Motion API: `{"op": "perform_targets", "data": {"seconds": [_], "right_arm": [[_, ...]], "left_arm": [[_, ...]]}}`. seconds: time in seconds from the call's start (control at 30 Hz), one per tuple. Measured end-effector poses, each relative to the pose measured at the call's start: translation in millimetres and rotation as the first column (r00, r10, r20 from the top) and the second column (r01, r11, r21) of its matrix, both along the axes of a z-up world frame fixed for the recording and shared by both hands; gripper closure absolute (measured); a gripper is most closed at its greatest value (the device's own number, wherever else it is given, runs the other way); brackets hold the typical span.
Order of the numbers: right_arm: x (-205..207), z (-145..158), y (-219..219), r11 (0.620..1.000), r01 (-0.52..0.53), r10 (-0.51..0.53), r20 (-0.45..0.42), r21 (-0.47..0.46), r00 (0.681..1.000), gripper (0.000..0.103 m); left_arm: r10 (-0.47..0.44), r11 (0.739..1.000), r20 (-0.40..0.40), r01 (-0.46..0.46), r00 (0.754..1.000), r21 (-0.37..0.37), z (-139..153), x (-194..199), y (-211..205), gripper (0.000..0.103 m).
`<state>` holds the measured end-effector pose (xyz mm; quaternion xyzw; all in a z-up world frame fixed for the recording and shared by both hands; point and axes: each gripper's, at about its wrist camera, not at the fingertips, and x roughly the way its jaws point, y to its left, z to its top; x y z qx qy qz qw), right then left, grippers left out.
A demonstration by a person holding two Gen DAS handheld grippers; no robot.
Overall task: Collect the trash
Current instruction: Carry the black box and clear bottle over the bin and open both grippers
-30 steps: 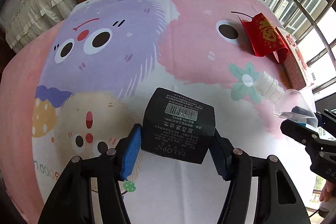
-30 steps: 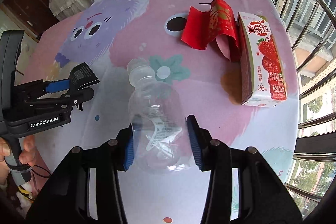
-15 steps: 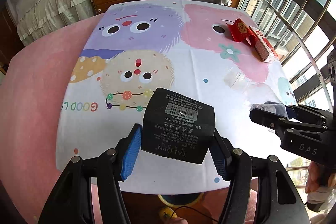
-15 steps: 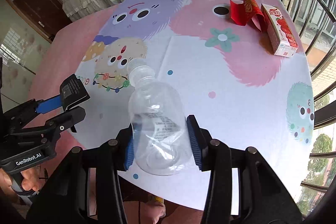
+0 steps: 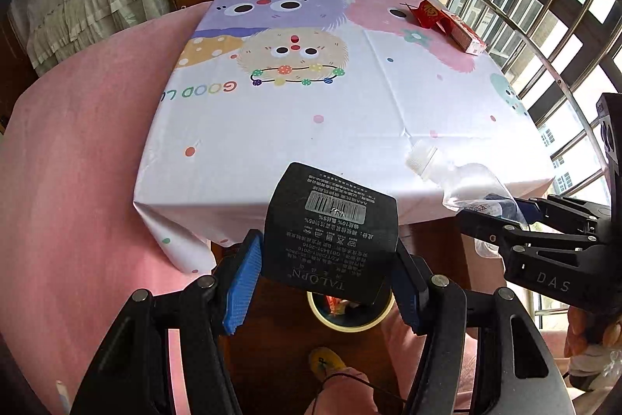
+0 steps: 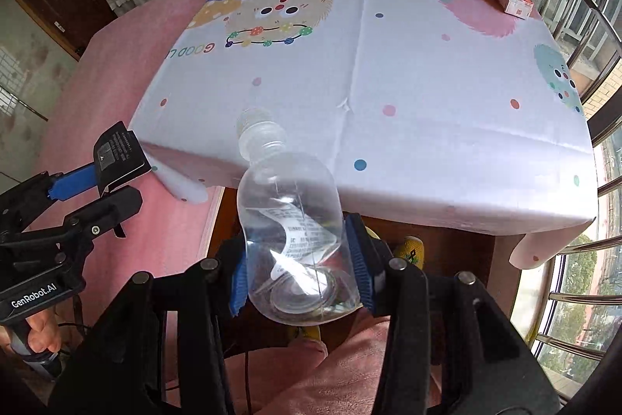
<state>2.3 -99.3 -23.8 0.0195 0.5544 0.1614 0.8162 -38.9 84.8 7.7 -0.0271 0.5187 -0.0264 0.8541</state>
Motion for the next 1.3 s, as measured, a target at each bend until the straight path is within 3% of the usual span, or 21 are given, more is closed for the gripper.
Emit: {"op": "perform_targets", "data": {"seconds": [0.27,0.6,0.97,1.2,1.3], "right_arm": [[-41.5,-48.2,18.8,0.995,-0.020,0.010,-0.103,-0.101,0.995,0.062],[-58.2,-184.8,17.1,0.984,-0.001,-0.046,-0.263,-0.175,0.964,0.062],[-38.3,-345.2,-4.8,0.976,0.135,-0.189,-0.363,-0.170,0.912,0.061],[-24.4,-404.2,-28.6,0.960,0.257,-0.280,-0.405,-0.111,0.870,0.059],[-20.0,-415.7,-41.1,0.948,0.307,-0.315,-0.411,-0.087,0.856,0.044]], "left_arm": [[0.027,0.998,-0.083,-0.032,0.996,-0.055,-48.5,-41.4,10.5,0.042],[0.084,0.992,-0.216,-0.102,0.973,-0.076,-167.9,-42.2,-8.3,0.042],[0.138,0.977,-0.330,-0.184,0.934,-0.111,-323.8,-10.0,-21.8,0.041],[0.108,0.980,-0.371,-0.162,0.922,-0.119,-391.7,11.6,-37.9,0.041],[0.089,0.980,-0.399,-0.152,0.913,-0.130,-410.6,20.3,-40.7,0.036]]}}
